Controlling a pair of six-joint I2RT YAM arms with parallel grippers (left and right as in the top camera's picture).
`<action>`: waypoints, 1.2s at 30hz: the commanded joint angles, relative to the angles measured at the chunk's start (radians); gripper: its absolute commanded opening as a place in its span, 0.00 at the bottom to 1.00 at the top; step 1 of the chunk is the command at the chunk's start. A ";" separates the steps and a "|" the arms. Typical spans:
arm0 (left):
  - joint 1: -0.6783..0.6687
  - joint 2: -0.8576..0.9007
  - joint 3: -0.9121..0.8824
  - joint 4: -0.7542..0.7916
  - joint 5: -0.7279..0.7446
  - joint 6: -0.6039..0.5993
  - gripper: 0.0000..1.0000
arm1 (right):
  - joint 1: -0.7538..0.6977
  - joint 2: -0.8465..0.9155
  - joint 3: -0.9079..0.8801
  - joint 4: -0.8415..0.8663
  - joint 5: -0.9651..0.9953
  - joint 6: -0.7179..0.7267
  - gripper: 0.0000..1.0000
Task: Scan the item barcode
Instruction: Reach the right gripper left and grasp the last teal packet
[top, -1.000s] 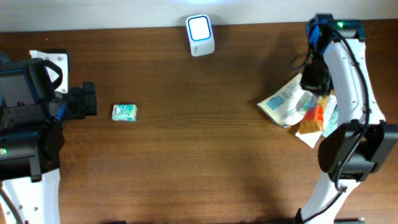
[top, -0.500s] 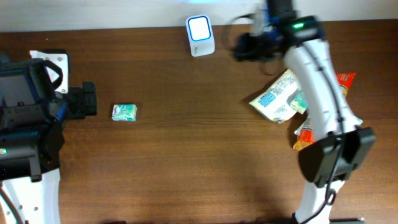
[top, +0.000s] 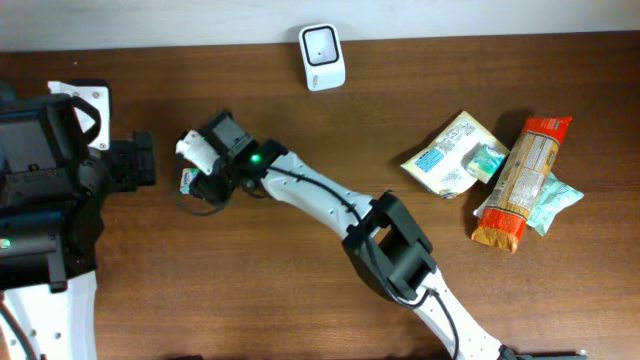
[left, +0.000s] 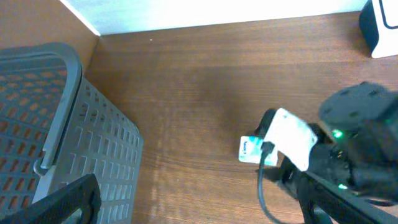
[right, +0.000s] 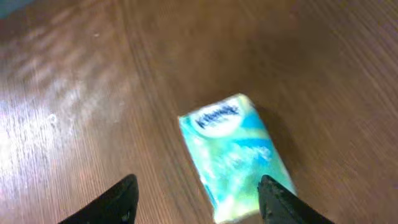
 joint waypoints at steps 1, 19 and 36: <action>0.003 -0.004 0.004 0.001 0.000 -0.013 0.99 | 0.006 0.066 0.006 0.024 0.048 -0.050 0.55; 0.003 -0.004 0.004 0.001 0.000 -0.013 0.99 | -0.064 0.089 0.410 -0.733 0.107 0.242 0.66; 0.003 -0.004 0.004 0.001 0.000 -0.013 0.99 | -0.134 0.090 0.145 -0.443 -0.200 -0.202 0.57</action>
